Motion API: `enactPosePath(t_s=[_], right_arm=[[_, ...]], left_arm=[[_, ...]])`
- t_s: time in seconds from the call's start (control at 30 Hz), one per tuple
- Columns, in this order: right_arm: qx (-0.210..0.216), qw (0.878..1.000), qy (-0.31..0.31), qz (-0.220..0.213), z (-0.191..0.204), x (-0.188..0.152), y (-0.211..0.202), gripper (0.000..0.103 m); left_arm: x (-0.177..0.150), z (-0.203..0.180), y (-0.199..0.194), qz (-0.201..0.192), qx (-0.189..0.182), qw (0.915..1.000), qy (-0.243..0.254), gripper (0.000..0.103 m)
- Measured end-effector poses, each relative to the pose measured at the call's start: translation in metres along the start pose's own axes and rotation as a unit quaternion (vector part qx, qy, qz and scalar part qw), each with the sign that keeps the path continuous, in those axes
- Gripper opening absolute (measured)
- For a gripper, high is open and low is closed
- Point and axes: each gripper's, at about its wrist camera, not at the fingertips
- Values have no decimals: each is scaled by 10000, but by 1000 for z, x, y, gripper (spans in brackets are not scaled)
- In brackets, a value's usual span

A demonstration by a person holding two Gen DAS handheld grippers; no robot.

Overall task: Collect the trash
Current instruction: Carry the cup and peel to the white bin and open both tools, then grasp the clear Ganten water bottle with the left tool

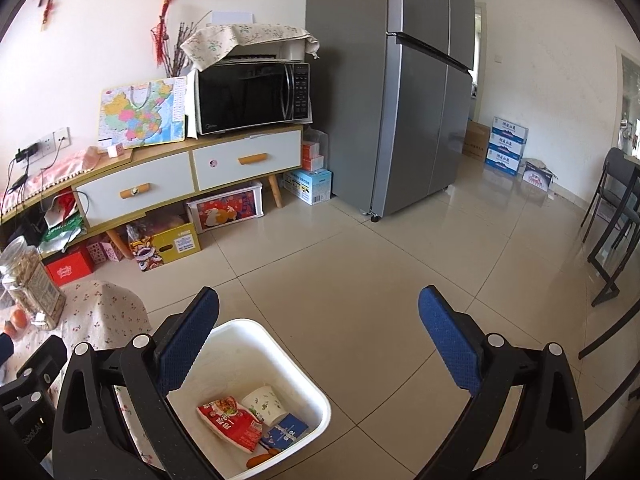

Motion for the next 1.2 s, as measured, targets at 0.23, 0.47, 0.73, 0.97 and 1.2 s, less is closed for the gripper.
enactPosePath(t_s=[0.23, 0.47, 0.73, 0.97, 1.2], right_arm=[[221, 9985, -500, -95, 42, -12, -18, 96], [455, 9944, -945, -156, 84, -25, -33, 96], [811, 9872, -1371, -26, 139, -45, -47, 96], [1088, 9797, -1684, -1, 182, -61, -61, 96], [1262, 9702, -2067, 106, 215, -79, -67, 96]], left_arm=[[-12, 41, -3, 106, 301, 9992, -239, 87], [-24, 85, -4, 171, 704, 9967, -367, 87], [-39, 141, -6, 343, 1074, 9917, -618, 87], [-57, 188, -2, 603, 1364, 9856, -791, 87], [-72, 226, 27, 1335, 1887, 9727, -203, 87]])
Point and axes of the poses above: each gripper's, at about its wrist camera, not at the fingertips, and y roughly the way its jaws point, z to its left, x to its top, and after that the axes turned 13 degrees about z, right-handed
